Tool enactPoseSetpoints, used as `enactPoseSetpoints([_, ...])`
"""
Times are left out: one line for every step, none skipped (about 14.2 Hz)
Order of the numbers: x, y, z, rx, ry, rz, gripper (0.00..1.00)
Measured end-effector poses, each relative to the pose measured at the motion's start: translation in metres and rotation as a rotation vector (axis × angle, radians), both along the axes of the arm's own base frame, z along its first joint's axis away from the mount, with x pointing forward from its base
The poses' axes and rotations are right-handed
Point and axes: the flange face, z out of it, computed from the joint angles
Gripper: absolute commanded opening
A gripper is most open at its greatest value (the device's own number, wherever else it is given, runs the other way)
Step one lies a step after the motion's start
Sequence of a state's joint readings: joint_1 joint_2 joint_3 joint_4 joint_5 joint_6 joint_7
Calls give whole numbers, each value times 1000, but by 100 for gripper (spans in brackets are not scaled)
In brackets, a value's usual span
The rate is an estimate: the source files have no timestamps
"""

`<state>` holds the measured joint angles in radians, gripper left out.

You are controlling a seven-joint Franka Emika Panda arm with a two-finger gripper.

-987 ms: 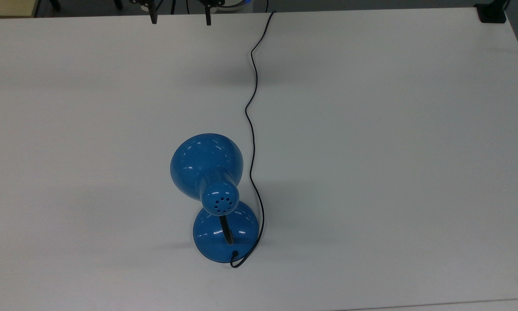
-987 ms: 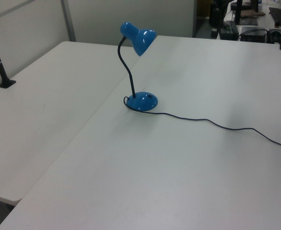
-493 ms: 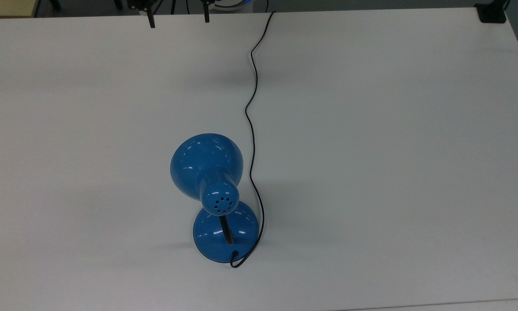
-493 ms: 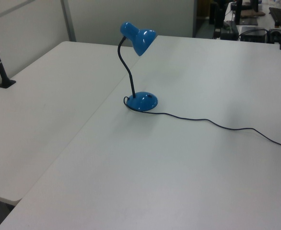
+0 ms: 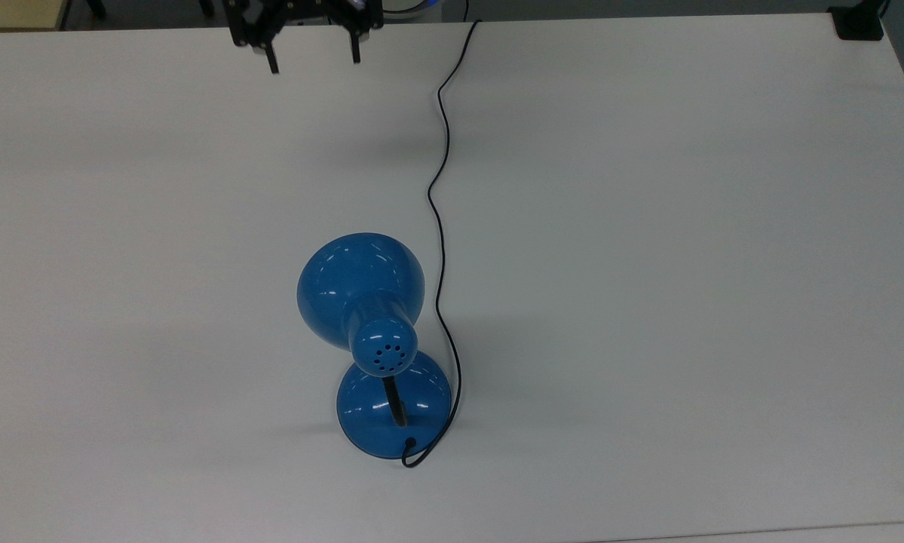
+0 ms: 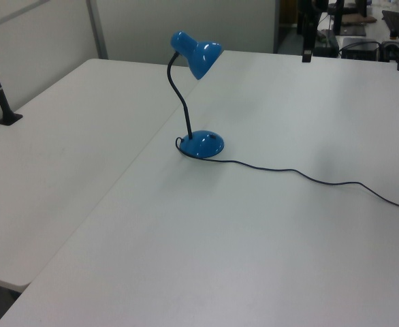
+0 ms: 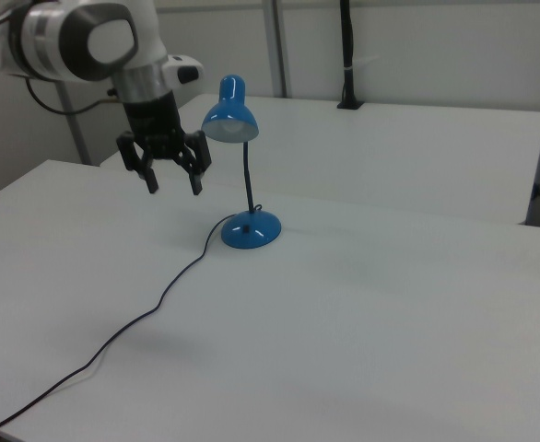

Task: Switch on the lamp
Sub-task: 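Move the gripper down toward the switch on the blue lamp base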

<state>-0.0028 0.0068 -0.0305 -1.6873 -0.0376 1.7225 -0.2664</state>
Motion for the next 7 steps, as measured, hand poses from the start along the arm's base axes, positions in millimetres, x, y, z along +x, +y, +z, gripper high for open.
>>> enactPoseSetpoints([6,0,-8,0,-2,2,29])
enactPoseSetpoints([12,1,-16,-1,-8,4,11])
enactPoseSetpoints([19,2,-25,-2,-14,7,0])
enactPoseSetpoints([26,4,-33,-2,-21,11,0])
enactPoseSetpoints([33,6,-43,-2,-31,16,0])
enactPoseSetpoints([41,9,-52,-3,-48,20,0])
enactPoseSetpoints([49,12,-61,-3,-69,26,0])
